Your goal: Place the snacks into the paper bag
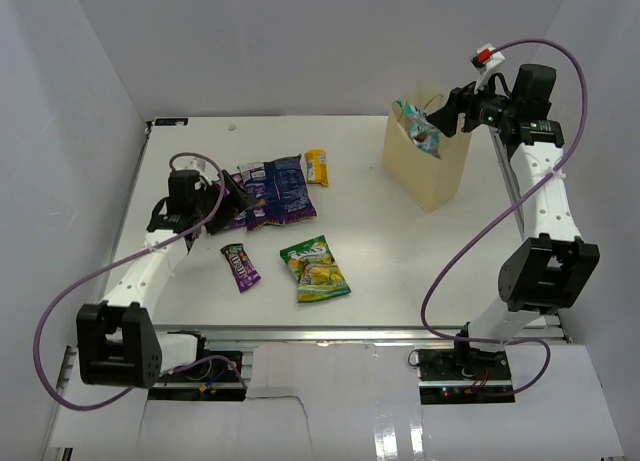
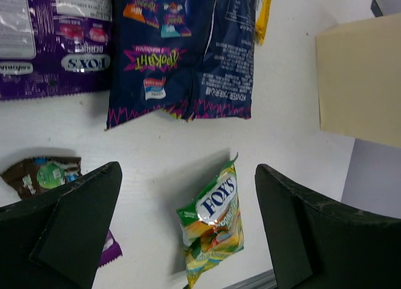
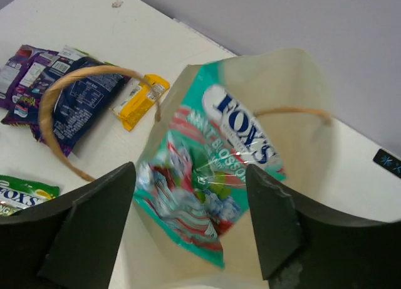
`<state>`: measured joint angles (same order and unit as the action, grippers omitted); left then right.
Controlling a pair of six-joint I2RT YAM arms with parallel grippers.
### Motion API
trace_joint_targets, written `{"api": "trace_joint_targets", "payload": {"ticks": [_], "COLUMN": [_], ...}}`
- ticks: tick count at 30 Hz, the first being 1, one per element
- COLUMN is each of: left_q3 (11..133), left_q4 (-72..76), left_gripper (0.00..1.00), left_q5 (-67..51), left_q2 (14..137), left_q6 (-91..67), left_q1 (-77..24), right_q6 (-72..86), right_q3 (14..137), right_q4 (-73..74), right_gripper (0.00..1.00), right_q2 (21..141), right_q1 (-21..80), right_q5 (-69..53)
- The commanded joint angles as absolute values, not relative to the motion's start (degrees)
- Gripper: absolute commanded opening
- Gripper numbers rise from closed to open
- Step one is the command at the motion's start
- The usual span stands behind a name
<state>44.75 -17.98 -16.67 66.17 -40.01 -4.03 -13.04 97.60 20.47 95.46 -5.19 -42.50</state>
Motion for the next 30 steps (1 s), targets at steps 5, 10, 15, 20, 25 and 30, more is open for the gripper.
{"api": "trace_joint_targets", "payload": {"ticks": [5,10,15,20,25,30], "left_q3": [62.5,71.8,79.1,79.5,79.0,76.7], "left_q4": [-17.2,-19.9,-22.4,-22.6,-20.5,-15.5], "left_gripper": [0.98,0.98,0.95,0.90,0.68,0.17], "left_q5": [-7.2,-2.6,-0.9,-1.9,-11.3,-23.7], "left_q2": [83.8,97.6,105.2,108.6,111.3,107.9], "left_q6": [-31.0,-24.2,-21.4,-21.0,-20.7,-21.2], "left_q1": [-7.6,-8.5,-8.5,-8.7,-8.8,-8.9], "right_q6": [-15.9,-20.2,-23.9,-25.4,-27.9,-29.9], "right_q3": [96.2,90.1,83.9,81.8,81.3,78.9], "right_q4": [21.2,24.7,26.4,28.6,33.4,41.3], "right_gripper": [0.85,0.90,0.91,0.91,0.91,0.89], "right_q2": [85.9,80.2,74.5,73.0,72.9,74.0], "right_q1": [-5.8,-6.5,-6.5,-6.6,-6.4,-0.6], "right_q5": [-45.3,-48.7,-49.7,-51.1,-59.2,-55.6]}}
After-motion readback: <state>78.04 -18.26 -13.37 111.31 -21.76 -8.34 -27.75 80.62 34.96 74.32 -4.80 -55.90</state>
